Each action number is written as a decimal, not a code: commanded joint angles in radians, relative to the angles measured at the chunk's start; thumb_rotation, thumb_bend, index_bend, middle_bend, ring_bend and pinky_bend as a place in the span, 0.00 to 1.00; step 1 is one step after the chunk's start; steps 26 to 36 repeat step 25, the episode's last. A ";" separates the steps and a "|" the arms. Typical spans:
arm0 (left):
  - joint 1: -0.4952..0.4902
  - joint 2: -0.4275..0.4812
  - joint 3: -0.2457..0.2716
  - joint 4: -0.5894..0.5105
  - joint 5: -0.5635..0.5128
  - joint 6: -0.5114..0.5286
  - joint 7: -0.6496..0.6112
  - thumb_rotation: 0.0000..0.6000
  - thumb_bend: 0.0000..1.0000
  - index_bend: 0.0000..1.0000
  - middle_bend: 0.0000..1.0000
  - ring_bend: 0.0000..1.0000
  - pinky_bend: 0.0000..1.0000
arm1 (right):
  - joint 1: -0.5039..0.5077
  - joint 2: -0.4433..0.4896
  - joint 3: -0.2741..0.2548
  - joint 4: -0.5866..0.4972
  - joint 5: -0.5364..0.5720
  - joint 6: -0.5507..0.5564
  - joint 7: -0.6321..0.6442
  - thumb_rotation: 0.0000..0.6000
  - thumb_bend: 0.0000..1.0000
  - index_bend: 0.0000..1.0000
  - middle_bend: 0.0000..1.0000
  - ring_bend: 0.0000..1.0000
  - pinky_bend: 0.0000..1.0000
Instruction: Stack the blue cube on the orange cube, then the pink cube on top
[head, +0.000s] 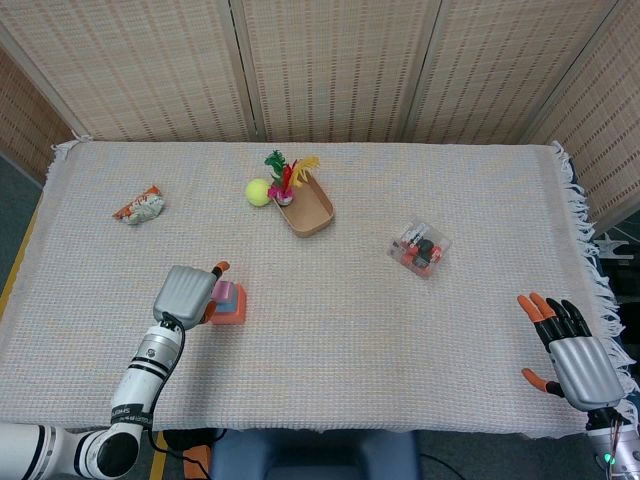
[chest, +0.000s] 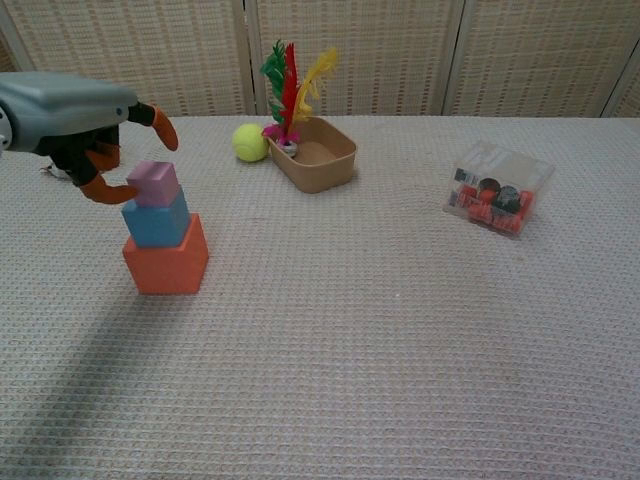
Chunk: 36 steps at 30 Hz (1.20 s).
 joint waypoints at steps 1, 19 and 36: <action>0.010 0.015 0.010 -0.023 0.025 0.015 -0.002 1.00 0.36 0.18 1.00 1.00 1.00 | 0.000 0.000 0.000 0.000 0.000 0.000 0.000 1.00 0.08 0.00 0.00 0.00 0.00; 0.566 0.059 0.414 0.427 0.816 0.281 -0.952 1.00 0.37 0.08 0.01 0.00 0.16 | -0.012 0.004 -0.007 0.003 -0.038 0.038 0.020 1.00 0.08 0.00 0.00 0.00 0.00; 0.635 0.042 0.388 0.478 0.923 0.385 -0.896 1.00 0.38 0.09 0.00 0.00 0.13 | -0.020 -0.010 -0.006 0.021 -0.059 0.069 0.032 1.00 0.08 0.00 0.00 0.00 0.00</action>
